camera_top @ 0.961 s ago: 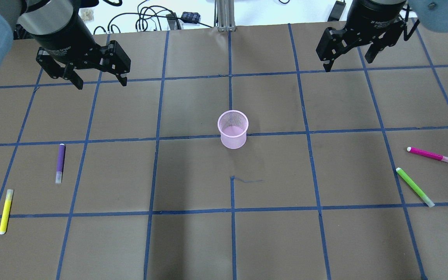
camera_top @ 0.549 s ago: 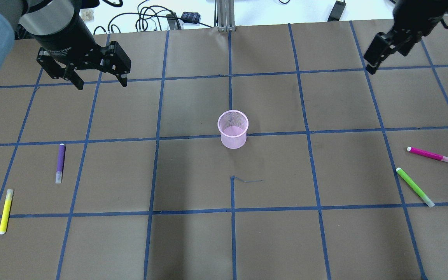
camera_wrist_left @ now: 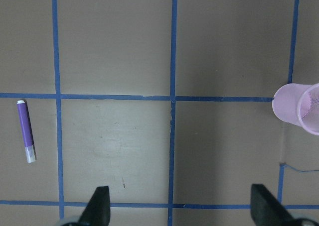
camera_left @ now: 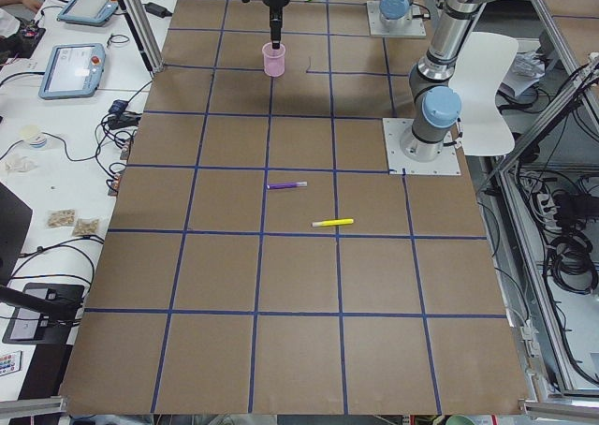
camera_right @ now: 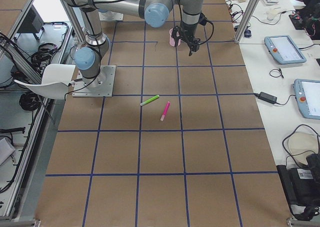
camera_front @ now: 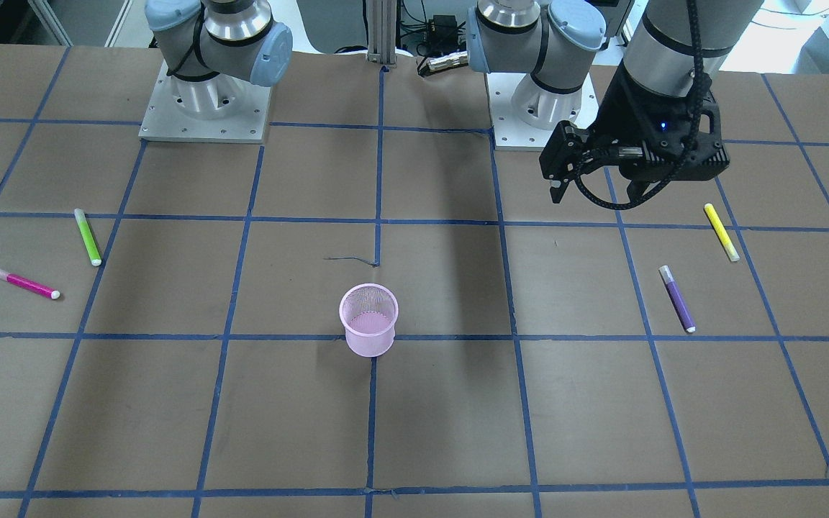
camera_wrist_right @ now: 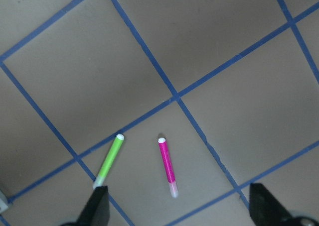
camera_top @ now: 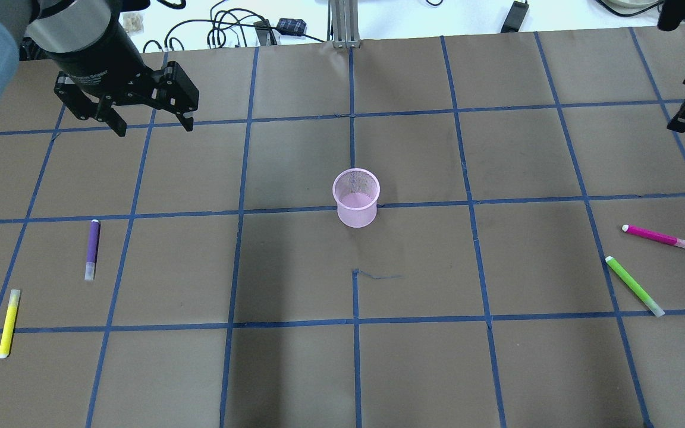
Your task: Insert purple and pink pens into pink cup
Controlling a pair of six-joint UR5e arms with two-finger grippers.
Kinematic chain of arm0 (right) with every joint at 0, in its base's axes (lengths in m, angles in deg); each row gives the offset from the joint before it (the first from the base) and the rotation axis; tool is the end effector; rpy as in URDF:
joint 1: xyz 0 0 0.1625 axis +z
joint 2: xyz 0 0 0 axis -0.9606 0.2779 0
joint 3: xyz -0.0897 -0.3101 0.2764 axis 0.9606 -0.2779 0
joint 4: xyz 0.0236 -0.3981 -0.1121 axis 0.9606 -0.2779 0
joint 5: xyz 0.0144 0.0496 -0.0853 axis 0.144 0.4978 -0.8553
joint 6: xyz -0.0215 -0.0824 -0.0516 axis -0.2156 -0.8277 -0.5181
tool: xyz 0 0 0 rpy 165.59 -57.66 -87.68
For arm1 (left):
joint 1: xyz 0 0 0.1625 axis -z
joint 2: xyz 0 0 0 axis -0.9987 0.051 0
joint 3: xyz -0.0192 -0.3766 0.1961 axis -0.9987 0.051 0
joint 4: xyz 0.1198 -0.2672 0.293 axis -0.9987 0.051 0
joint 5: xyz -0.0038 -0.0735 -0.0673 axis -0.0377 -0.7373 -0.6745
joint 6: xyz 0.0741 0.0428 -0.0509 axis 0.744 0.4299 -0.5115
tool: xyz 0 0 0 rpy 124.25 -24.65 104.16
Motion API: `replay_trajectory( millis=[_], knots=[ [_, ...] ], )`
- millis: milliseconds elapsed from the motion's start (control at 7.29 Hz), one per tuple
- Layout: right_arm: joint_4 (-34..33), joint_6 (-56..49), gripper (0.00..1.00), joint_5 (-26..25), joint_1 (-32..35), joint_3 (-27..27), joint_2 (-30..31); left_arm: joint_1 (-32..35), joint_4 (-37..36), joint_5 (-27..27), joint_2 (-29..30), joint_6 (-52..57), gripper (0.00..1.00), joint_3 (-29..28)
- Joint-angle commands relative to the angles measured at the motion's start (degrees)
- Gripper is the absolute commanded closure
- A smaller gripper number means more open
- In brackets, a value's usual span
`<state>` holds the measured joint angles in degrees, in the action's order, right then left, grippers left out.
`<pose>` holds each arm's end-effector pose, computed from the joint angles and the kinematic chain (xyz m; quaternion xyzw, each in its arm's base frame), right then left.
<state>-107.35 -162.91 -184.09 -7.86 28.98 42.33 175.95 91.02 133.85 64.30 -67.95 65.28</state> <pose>-0.1075 -0.5465 0.4619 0.4895 -0.8707 -0.0404 0.0246 -0.1232 -0.5105 0.5053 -0.0153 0.9998 -0.0158 0.0001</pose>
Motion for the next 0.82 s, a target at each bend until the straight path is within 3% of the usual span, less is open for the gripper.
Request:
replay_trajectory(
  millis=[0,137,275,412,686],
  knots=[
    [-17.19,-11.17,0.01,-0.05,-6.13,12.81,-0.20,-0.02,0.00,0.01,0.07,0.01,0.00,-0.01],
    [-29.31,-16.77,0.02,0.21,-8.50,22.12,-0.20,-0.02,0.00,0.01,-0.02,0.01,0.00,0.08],
    [-36.65,-20.92,0.07,0.82,-11.83,28.73,-0.72,-0.02,0.08,0.09,-0.63,-0.08,0.00,0.17],
    [-37.42,-25.48,0.06,6.75,-15.78,31.06,-3.42,0.07,0.09,0.01,-1.07,-0.08,0.00,0.17],
    [-40.83,-29.03,0.06,9.53,-17.05,32.13,-8.71,0.07,0.09,-0.08,-0.73,-0.08,0.00,0.17]
  ],
)
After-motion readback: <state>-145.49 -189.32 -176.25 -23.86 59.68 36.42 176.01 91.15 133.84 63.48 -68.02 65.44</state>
